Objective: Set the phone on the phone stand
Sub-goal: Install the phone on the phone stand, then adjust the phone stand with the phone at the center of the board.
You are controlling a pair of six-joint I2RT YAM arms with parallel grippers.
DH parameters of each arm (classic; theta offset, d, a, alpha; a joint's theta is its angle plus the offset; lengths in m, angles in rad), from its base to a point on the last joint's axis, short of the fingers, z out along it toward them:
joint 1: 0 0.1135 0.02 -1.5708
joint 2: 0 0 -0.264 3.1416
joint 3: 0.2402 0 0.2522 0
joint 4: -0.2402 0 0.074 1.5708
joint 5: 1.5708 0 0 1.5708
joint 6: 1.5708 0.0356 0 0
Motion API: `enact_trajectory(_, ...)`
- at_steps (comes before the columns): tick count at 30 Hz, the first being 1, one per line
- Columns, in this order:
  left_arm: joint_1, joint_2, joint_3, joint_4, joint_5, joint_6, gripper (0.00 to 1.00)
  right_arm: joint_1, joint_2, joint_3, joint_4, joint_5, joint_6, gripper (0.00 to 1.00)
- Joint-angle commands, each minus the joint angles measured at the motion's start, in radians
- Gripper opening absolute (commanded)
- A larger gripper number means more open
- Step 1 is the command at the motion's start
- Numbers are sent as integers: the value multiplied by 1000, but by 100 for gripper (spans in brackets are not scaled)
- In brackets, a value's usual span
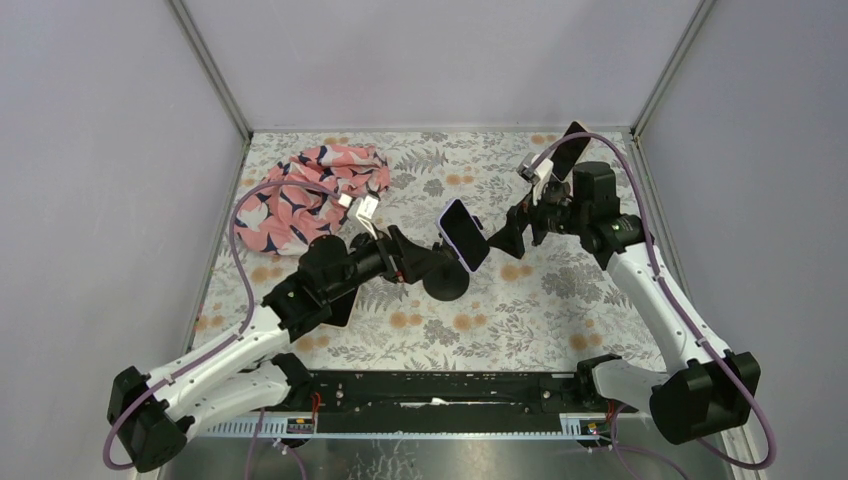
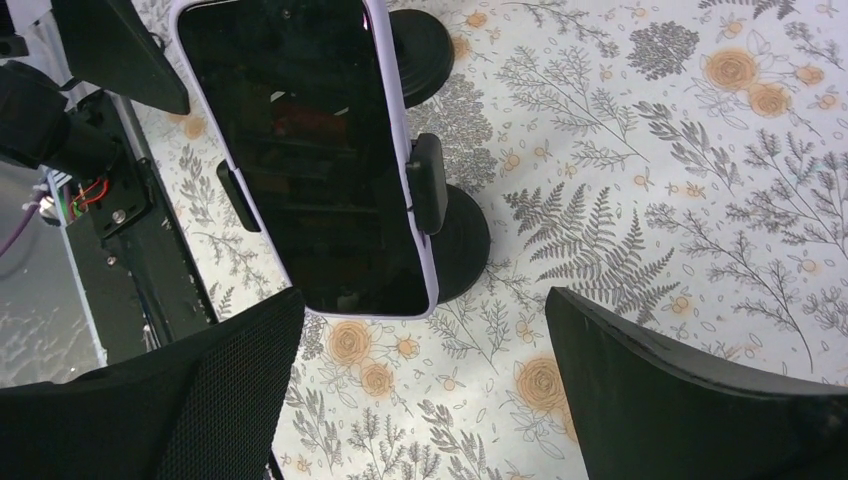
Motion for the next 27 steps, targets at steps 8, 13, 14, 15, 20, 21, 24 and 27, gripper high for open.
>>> enact_trajectory(8, -142, 111, 58, 24, -285, 14, 93, -11, 80, 68, 53, -125, -4, 99)
enact_trajectory(13, -169, 164, 80, 36, -330, 6, 90, -24, 73, 31, 115, -126, 48, 99)
enact_trajectory(14, -173, 175, 84, 35, -338, 5, 88, -32, 71, 21, 125, -126, 57, 99)
enact_trajectory(15, -176, 188, 89, 33, -348, 3, 87, -38, 69, 8, 132, -129, 62, 98)
enact_trajectory(20, -184, 232, 111, 14, -378, 6, 79, -51, 74, -19, 163, -158, 91, 97)
enact_trajectory(21, -185, 239, 114, 15, -378, 7, 77, -52, 77, -21, 169, -166, 97, 97)
enact_trajectory(24, -183, 258, 123, 15, -382, 15, 75, -52, 88, -25, 176, -184, 105, 97)
enact_trajectory(27, -184, 274, 127, 21, -388, 25, 74, -53, 87, -34, 182, -190, 107, 97)
